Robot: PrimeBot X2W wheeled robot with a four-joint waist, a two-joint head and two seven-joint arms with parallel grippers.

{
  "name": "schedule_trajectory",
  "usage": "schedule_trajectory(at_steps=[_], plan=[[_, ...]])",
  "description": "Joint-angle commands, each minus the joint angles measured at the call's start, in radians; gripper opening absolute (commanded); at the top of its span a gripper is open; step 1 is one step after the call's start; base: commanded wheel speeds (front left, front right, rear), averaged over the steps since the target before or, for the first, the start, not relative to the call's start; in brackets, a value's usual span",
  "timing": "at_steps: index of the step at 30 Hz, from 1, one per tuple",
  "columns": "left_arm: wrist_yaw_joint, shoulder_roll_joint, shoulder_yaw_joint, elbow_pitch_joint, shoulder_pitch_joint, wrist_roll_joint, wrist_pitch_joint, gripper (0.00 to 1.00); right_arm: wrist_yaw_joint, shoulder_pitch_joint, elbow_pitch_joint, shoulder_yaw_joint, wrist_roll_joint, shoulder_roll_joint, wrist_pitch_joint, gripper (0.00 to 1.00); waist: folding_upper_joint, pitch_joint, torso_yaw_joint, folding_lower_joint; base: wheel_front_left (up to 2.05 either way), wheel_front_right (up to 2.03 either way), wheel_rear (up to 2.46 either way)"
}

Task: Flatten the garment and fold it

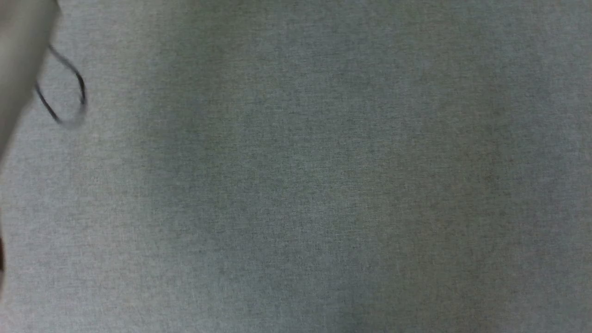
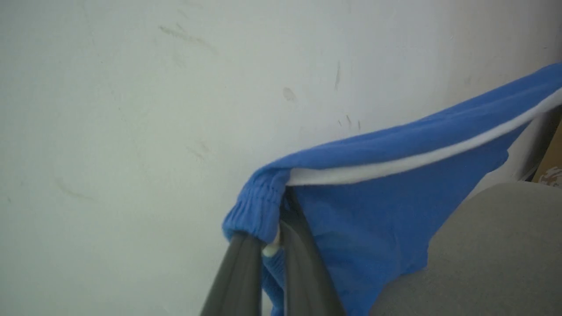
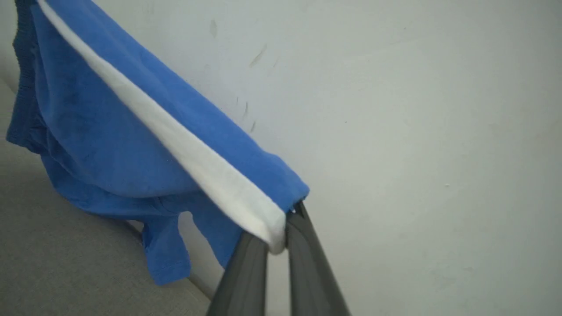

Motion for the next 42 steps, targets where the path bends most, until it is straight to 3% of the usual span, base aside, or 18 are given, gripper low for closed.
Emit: schedule_trajectory(at_steps=[1,6,11,21,32,37,42], plan=[[-0.005,0.011,0.001,0.006,0.044,0.0,-0.008,0.0,-0.002,0.039,0.008,0.007,-0.002,0.008,-0.015,0.0,0.0,-0.007,-0.007,-0.0005,0.0,0.0,0.0],[-0.005,0.041,0.018,-0.031,0.237,-0.003,-0.014,0.0,-0.002,0.195,-0.005,0.082,-0.003,0.018,-0.051,0.0,0.0,-0.056,-0.005,-0.0005,0.0,0.0,0.0],[0.05,0.085,0.12,-0.168,0.498,-0.004,-0.014,0.0,-0.002,0.371,-0.071,0.145,0.008,-0.011,-0.077,0.0,0.0,-0.131,0.005,-0.0005,0.0,0.0,0.0],[0.149,0.128,0.226,-0.384,1.048,0.052,-0.015,0.0,-0.002,0.761,-0.24,0.195,0.054,-0.106,-0.05,0.0,0.0,-0.321,0.015,-0.0005,0.0,0.0,0.0],[0.21,0.148,0.214,-0.476,1.384,0.045,-0.015,0.0,-0.002,1.145,-0.475,0.134,0.066,-0.196,0.083,0.0,0.0,-0.474,0.003,-0.0005,0.0,0.0,0.0],[0.276,0.192,0.232,-0.544,1.535,0.017,-0.015,0.0,-0.002,1.331,-0.554,0.063,0.064,-0.19,0.127,0.0,0.0,-0.522,0.0,-0.0005,0.0,0.0,0.0],[0.309,0.221,0.229,-0.614,1.62,-0.002,-0.009,0.0,-0.002,1.483,-0.627,-0.002,0.045,-0.171,0.171,0.0,0.0,-0.544,0.013,-0.0005,0.0,0.0,0.0]])
